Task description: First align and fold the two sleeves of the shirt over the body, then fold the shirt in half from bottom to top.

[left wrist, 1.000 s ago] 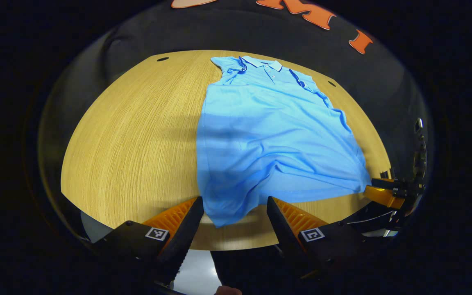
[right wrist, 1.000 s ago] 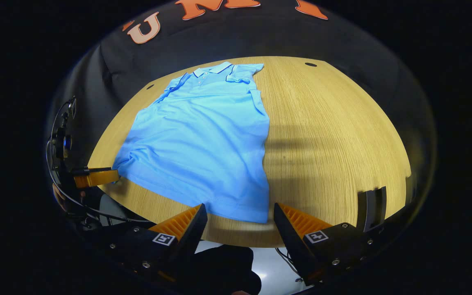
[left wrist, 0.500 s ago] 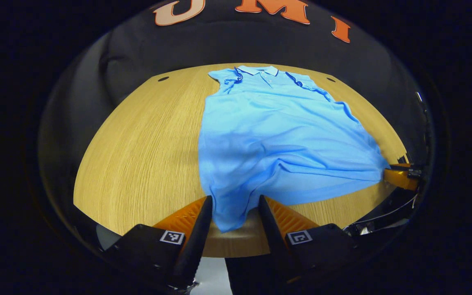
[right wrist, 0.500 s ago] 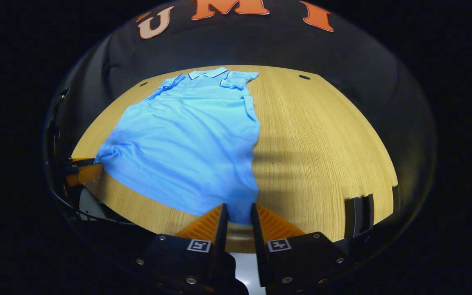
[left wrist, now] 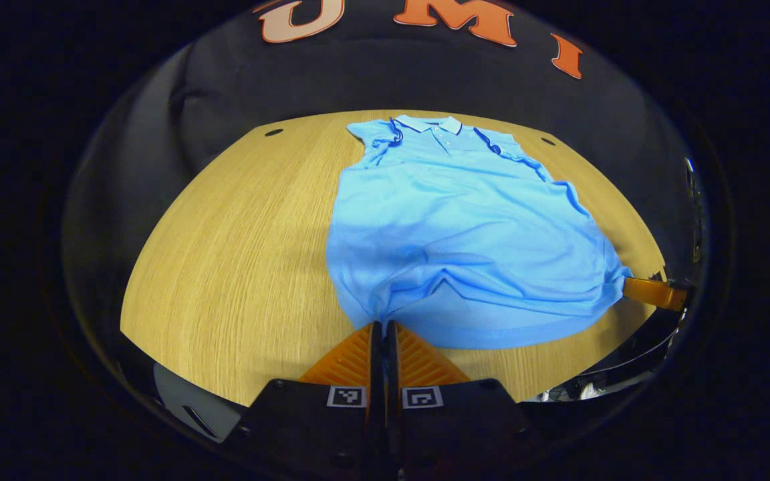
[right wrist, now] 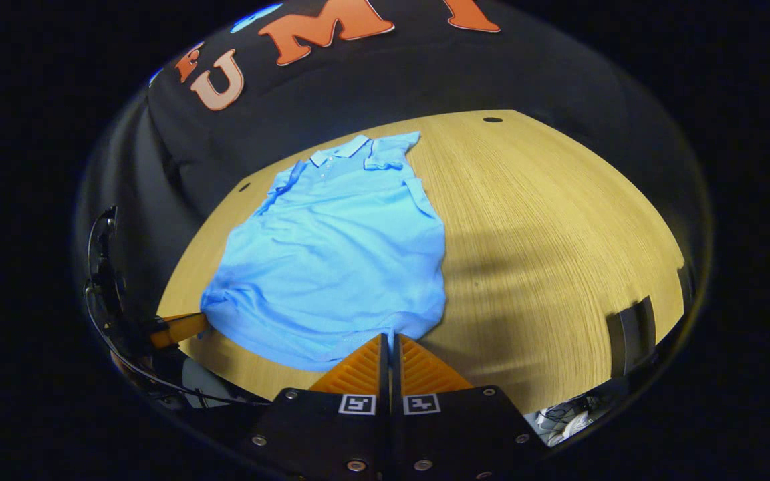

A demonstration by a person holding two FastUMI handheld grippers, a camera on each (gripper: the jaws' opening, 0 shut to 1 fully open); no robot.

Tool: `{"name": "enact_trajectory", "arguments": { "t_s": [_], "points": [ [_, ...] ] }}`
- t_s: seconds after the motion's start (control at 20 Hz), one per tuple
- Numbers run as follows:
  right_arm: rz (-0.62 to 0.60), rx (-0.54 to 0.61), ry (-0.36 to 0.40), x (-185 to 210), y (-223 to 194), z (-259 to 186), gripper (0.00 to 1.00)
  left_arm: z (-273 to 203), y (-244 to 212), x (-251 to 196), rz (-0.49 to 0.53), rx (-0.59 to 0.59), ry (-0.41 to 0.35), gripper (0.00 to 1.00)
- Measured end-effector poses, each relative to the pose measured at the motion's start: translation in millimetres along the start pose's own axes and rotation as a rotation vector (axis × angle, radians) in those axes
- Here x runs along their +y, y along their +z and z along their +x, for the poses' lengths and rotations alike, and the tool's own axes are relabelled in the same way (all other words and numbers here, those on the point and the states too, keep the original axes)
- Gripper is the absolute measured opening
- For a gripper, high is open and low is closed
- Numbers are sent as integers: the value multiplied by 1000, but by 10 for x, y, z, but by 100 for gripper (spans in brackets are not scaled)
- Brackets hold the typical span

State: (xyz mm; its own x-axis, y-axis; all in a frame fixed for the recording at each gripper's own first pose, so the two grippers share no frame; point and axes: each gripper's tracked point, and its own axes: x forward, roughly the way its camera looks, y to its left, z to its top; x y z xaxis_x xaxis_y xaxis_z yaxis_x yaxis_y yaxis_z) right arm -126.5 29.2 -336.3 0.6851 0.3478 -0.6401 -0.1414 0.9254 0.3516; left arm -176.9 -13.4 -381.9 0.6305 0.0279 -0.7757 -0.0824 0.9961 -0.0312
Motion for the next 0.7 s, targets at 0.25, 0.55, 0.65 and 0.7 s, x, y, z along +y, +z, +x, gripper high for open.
{"name": "enact_trajectory", "arguments": {
  "t_s": [0.25,0.55,0.65,0.7],
  "points": [
    [1,-102,52,160,504,-149,0,-201,477,26,-41,-80,-2,6],
    [12,-200,87,276,1135,-305,1,-411,1188,7,-47,-188,-14,6],
    [23,-227,97,299,1336,-304,1,-441,1385,10,-49,-208,-18,6],
    [26,-237,102,306,1429,-307,0,-455,1495,25,-47,-218,-16,6]
  ]
}}
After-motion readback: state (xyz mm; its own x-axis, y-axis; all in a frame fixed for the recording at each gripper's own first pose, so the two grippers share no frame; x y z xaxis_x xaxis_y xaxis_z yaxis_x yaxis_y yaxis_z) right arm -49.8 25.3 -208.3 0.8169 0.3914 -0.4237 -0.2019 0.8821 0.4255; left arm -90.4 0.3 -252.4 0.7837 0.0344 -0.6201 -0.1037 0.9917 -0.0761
